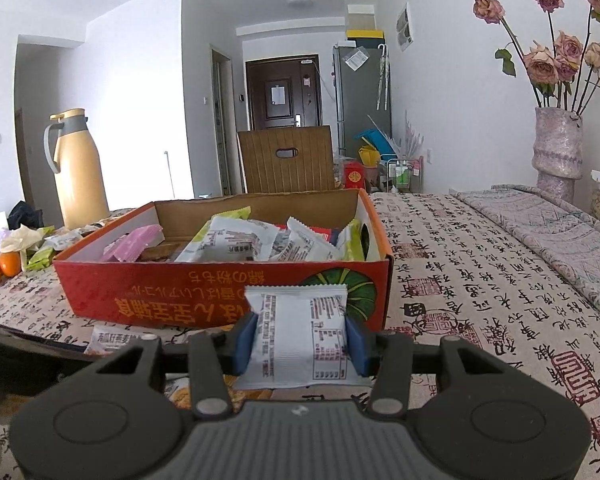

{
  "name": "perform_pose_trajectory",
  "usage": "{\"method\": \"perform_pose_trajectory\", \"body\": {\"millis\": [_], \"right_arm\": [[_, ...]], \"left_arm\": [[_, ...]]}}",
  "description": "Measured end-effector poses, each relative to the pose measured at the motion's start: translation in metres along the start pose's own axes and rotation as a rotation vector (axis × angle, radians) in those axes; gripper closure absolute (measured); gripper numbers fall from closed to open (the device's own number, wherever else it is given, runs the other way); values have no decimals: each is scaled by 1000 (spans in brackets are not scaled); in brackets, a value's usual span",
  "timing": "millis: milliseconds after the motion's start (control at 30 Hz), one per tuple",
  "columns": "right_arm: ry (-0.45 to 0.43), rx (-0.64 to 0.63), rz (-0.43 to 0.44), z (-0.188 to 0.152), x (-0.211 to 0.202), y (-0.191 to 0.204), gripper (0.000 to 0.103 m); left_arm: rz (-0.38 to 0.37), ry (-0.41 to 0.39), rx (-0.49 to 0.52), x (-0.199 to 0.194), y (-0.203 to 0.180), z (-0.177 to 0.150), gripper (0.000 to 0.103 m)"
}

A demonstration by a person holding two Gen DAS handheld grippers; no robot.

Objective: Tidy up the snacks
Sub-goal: 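Grasp the pumpkin-seed oat cracker packet with the left gripper while the right holds the white packet, then carry both packets over the box with both grippers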

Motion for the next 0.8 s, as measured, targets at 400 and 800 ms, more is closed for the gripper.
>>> {"method": "perform_pose_trajectory", "body": {"millis": [400,800], "right_arm": [[-22,-4,2,0,-3,1,57],[-119,-37,-19,16,-36,8,57]], "left_arm": [[-19,-95,13,-25,9,-2,57],[-58,-227,22,-65,15,27,57]]}}
Point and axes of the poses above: each gripper's, at about its wrist camera, not at the fingertips, and x roughly the way its jaws point, y to its left, z to its top, the point moved 4 cm from there along x, roughly the way its jaws point, and after that the axes turned 13 degrees about y, right-handed, at the moved point
